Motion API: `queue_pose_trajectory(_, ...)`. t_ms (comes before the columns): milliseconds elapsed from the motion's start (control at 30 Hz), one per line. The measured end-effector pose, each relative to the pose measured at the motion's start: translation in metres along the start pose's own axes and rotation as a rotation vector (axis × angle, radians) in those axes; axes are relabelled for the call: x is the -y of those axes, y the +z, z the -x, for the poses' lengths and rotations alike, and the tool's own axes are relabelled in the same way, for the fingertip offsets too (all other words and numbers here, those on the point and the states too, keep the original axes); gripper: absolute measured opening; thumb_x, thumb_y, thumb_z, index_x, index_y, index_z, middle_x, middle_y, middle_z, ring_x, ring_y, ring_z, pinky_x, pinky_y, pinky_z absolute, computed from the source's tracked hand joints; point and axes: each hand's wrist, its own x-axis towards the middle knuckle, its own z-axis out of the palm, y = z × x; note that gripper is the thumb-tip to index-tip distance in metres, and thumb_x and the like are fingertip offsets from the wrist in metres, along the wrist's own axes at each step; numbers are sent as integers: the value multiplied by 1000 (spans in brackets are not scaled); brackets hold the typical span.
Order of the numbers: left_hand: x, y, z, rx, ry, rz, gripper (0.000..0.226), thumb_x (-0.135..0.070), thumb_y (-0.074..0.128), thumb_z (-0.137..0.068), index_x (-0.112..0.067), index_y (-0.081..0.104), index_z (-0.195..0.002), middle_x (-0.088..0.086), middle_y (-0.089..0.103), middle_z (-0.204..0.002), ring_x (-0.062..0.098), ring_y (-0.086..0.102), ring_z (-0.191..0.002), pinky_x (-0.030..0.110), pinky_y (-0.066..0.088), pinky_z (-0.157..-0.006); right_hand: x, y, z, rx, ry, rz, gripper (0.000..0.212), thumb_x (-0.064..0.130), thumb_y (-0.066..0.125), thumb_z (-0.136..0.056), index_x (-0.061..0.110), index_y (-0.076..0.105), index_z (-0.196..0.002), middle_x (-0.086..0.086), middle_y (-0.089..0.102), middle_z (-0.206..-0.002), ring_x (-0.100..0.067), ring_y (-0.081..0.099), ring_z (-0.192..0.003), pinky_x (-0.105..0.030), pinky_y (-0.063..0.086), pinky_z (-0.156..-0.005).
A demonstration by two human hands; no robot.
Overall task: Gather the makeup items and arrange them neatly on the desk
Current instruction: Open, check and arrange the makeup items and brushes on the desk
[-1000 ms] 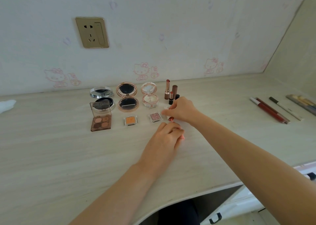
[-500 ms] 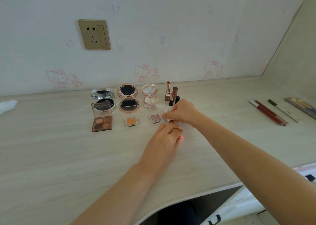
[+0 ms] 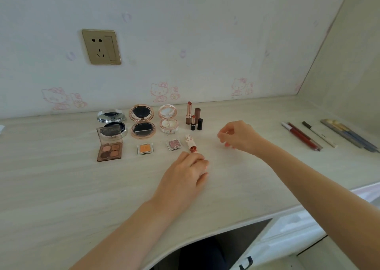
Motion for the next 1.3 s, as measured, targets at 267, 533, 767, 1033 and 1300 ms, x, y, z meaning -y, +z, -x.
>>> queue_pose_trajectory(267, -24, 4, -21, 60, 159, -60, 28, -26, 50, -87, -14, 71, -102, -6, 66, -105, 16, 55, -103, 33, 53, -80, -80, -51, 53, -159, -57, 225, 26, 26, 56, -93, 17, 62, -117, 3, 68, -101, -13, 62, -99, -27, 49, -87)
queue_pose_trajectory(533, -67, 63, -102, 285, 105, 96, 31, -23, 51, -94, -18, 62, -122, -4, 61, -123, 13, 43, -121, 32, 40, -98, -139, -85, 77, -286, -26, 337, 28, 23, 54, -94, 15, 60, -120, 0, 67, -112, -18, 61, -103, -32, 50, -91)
queue_pose_trajectory(767, -103, 129, -173, 390, 30, 196, 36, -21, 54, -92, -13, 59, -126, 7, 58, -129, 25, 46, -123, 30, 36, -103, -182, -107, 70, -392, -28, 412, 24, 15, 55, -92, 10, 63, -114, -5, 67, -106, -18, 61, -89, -25, 48, -81)
queue_pose_trajectory(1033, -103, 181, -235, 383, -114, 168, 49, -21, 50, -92, -11, 43, -140, 12, 46, -141, 31, 34, -132, 36, 32, -109, -201, -118, 54, -402, 13, 448, 24, 21, 54, -93, 13, 62, -114, 0, 57, -101, -18, 53, -89, -34, 51, -77)
queue_pose_trajectory(1300, -92, 201, -253, 450, -69, 167, 52, -21, 48, -92, -17, 41, -143, 10, 43, -146, 29, 29, -139, 39, 29, -113, -205, -115, 43, -407, 14, 518, 27, 29, 53, -94, 16, 60, -117, 0, 51, -109, -18, 45, -101, -36, 50, -80)
